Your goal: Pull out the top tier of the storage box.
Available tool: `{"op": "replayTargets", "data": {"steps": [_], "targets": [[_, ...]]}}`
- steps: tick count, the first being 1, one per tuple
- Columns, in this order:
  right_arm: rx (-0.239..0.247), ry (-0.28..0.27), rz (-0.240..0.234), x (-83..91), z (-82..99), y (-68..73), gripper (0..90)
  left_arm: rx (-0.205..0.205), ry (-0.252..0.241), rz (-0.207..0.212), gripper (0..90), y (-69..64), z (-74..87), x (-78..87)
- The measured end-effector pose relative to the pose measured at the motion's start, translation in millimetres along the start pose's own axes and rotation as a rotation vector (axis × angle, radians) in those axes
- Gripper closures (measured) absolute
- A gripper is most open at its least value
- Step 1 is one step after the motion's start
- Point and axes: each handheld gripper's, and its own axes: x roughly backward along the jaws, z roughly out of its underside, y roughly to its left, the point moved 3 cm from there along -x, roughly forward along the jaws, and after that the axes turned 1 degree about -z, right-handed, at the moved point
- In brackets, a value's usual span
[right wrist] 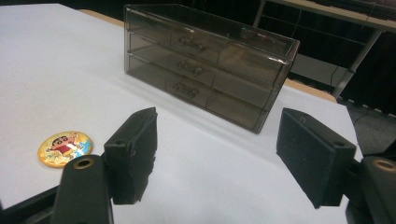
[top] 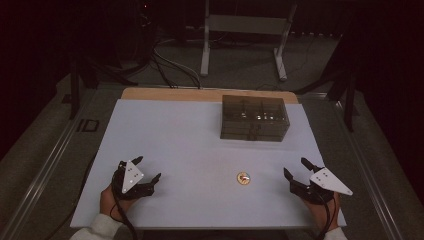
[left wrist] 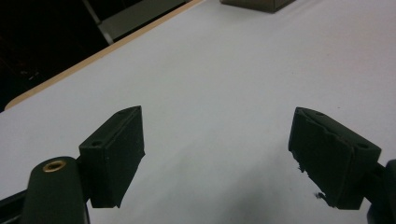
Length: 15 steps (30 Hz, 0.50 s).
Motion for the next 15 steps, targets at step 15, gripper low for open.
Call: {"op": "replayTargets", "data": {"steps": [15], "targets": [[0.024,0.005,-0.002,-14.4,-2.5,1.6,29.3,-0.001,0.011,-0.001,19.9,-0.4,5.2,6.6]]}}
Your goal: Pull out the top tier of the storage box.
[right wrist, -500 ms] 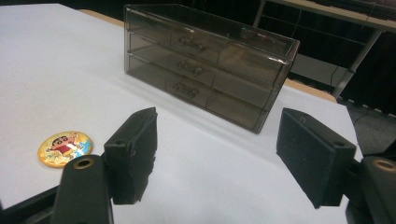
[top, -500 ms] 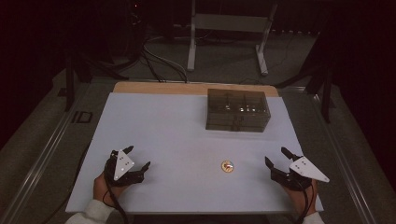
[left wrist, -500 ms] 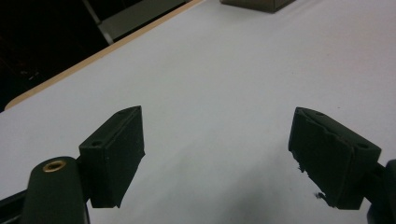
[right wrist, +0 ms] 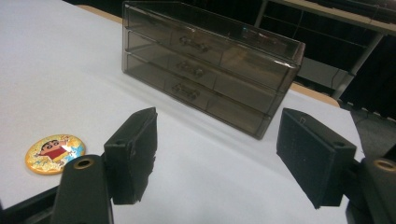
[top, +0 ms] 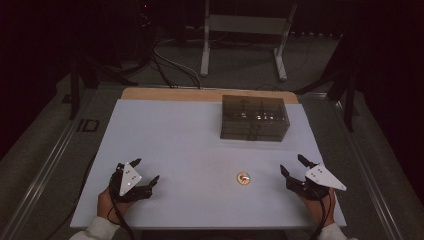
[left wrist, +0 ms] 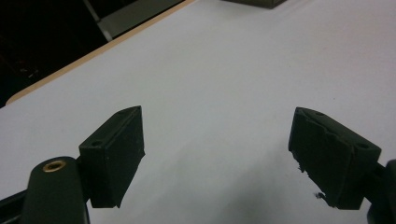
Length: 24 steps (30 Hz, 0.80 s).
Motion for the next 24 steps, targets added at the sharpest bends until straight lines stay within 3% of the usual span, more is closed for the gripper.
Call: {"op": "replayTargets", "data": {"steps": [13,20,24], "targets": [[0.069,0.024,0.035,-28.5,-9.5,2.1,33.2,-0.016,0.01,0.005,19.9,-3.3,-1.5,-3.2],[0.115,0.042,0.073,-60.5,-21.5,3.6,36.3,0.0,0.016,-0.003,19.9,-0.5,0.5,-2.2],[0.145,0.046,0.082,-92.6,-36.5,9.1,45.6,0.001,0.018,-0.002,19.9,0.1,1.1,-2.4]]}}
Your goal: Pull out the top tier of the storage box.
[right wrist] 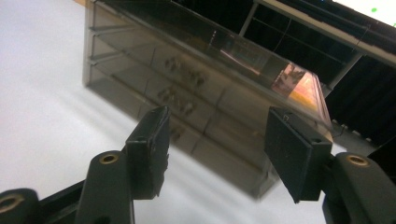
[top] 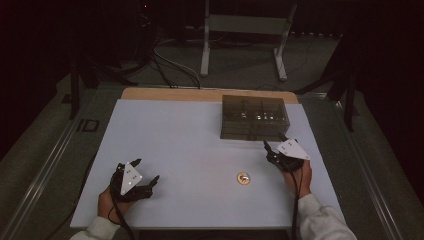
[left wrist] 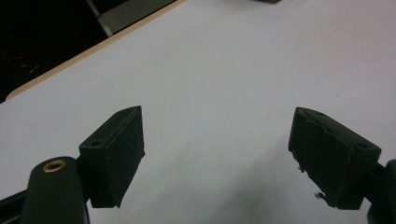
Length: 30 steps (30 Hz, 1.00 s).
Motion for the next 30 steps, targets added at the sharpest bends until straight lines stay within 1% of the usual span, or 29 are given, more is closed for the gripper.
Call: {"op": "replayTargets", "data": {"steps": [1,2,3,4,5,6,7,8,10,11,12,13,15,16,18,19,20,22,23,27,28,30], "targets": [[0.0,0.0,0.0,0.0,0.0,0.0,45.6,-0.002,0.002,0.0,19.9,0.1,0.1,0.0],[0.027,0.013,0.019,-11.4,-2.9,3.0,46.1,-0.003,0.003,0.001,19.9,0.2,0.2,0.0],[0.027,0.013,0.019,-11.4,-2.9,3.0,46.6,0.0,0.001,0.002,19.9,0.2,0.5,-0.3],[0.024,0.028,0.016,-22.1,-3.1,5.5,50.9,0.0,0.003,0.001,19.9,0.4,0.7,-0.2],[0.024,0.028,0.016,-22.1,-3.1,5.5,50.9,0.001,0.004,0.0,19.9,0.6,0.9,-0.2],[0.031,0.039,0.012,-26.8,-2.4,7.4,51.4,0.004,0.004,0.001,19.9,0.8,1.1,-0.1],[0.044,0.048,0.022,-30.9,-2.1,9.4,51.8,0.004,0.004,0.0,19.9,0.9,1.4,0.3],[0.041,0.046,0.019,-37.0,-3.5,11.4,55.6,0.004,0.004,0.0,19.9,1.1,1.5,0.4],[0.036,0.054,0.02,-39.9,-4.4,12.4,56.3,0.004,0.006,-0.003,19.9,1.0,1.7,0.3],[0.045,0.065,0.046,-45.2,-5.7,12.8,58.0,0.001,0.008,-0.003,19.9,1.0,1.6,0.4],[0.045,0.065,0.046,-45.2,-5.7,12.8,58.0,0.001,0.004,-0.004,19.9,0.6,1.4,0.5],[0.037,0.073,0.07,-48.6,-6.4,12.0,62.1,0.002,0.001,-0.004,19.9,0.7,1.2,1.0],[0.04,0.074,0.079,-49.9,-6.6,11.9,63.0,0.002,0.001,-0.004,19.9,0.9,1.3,1.0],[0.051,0.08,0.091,-51.0,-6.6,12.3,65.3,0.001,0.002,-0.006,19.9,1.0,1.4,1.2],[0.058,0.084,0.12,-52.0,-6.3,14.3,69.6,0.005,0.001,-0.005,19.8,1.5,1.6,1.2],[0.058,0.084,0.12,-52.0,-6.3,14.3,69.6,0.006,0.001,-0.005,19.8,1.6,1.8,1.1],[0.057,0.085,0.137,-52.6,-6.4,15.6,71.0,0.006,0.002,-0.005,19.9,1.6,1.8,1.0],[0.061,0.092,0.154,-54.5,-5.8,19.2,75.0,0.006,0.001,-0.004,19.9,1.4,1.6,1.1],[0.062,0.096,0.165,-56.0,-5.2,21.8,78.6,0.005,0.0,-0.005,19.9,1.3,1.5,1.1],[0.056,0.096,0.185,-57.1,-5.1,23.6,79.1,0.006,0.001,-0.006,19.9,1.7,1.7,0.9],[0.063,0.097,0.194,-57.4,-5.3,24.2,79.3,0.006,0.001,-0.006,19.9,1.8,1.8,0.9],[0.062,0.099,0.198,-57.3,-5.3,24.6,79.6,0.005,0.0,-0.01,19.9,1.7,1.6,1.0]]}}
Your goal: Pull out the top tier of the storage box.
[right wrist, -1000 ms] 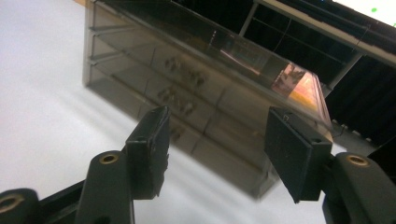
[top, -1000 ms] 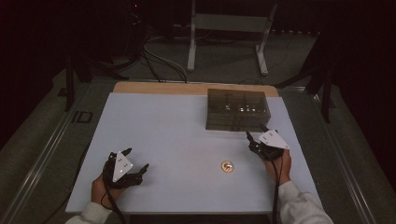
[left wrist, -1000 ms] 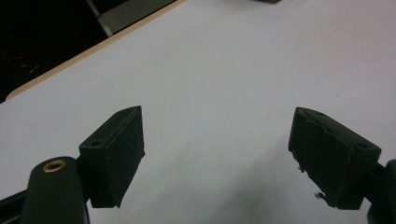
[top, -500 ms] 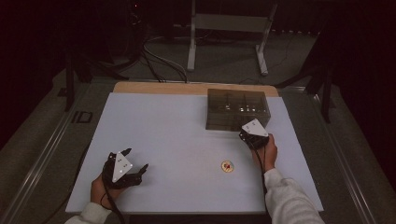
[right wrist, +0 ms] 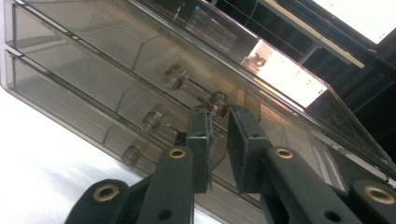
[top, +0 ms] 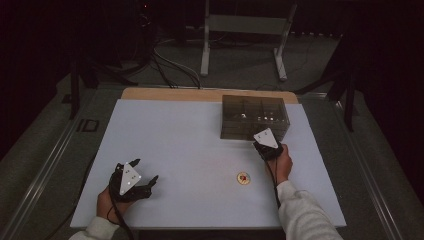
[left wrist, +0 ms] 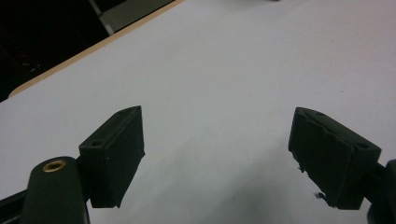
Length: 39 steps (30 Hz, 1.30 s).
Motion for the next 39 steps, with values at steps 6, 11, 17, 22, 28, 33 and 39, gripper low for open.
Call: {"op": "replayTargets", "data": {"steps": [6,11,17,22,28,33,39], "targets": [[-0.022,-0.007,0.023,2.5,1.0,3.3,82.1,-0.001,-0.004,-0.003,19.9,0.4,0.0,1.3],[-0.052,-0.017,0.009,7.7,5.7,4.6,90.0,0.007,-0.006,-0.01,19.9,1.3,0.3,1.8],[-0.018,-0.036,0.018,10.2,1.4,4.8,75.0,0.003,-0.003,-0.011,19.9,0.4,0.0,2.0],[-0.002,-0.024,0.022,4.7,4.2,3.6,72.0,0.004,0.002,-0.004,19.9,0.3,0.9,1.6],[0.024,-0.042,0.053,-0.7,4.2,4.6,76.4,0.005,0.005,-0.002,19.9,0.9,1.7,0.8],[0.047,-0.045,0.07,-0.2,2.9,7.5,80.1,0.004,0.003,0.001,19.9,0.7,1.5,0.9],[0.058,-0.041,0.076,2.4,1.8,8.0,80.6,0.005,0.003,-0.001,19.9,0.9,1.5,0.3]]}}
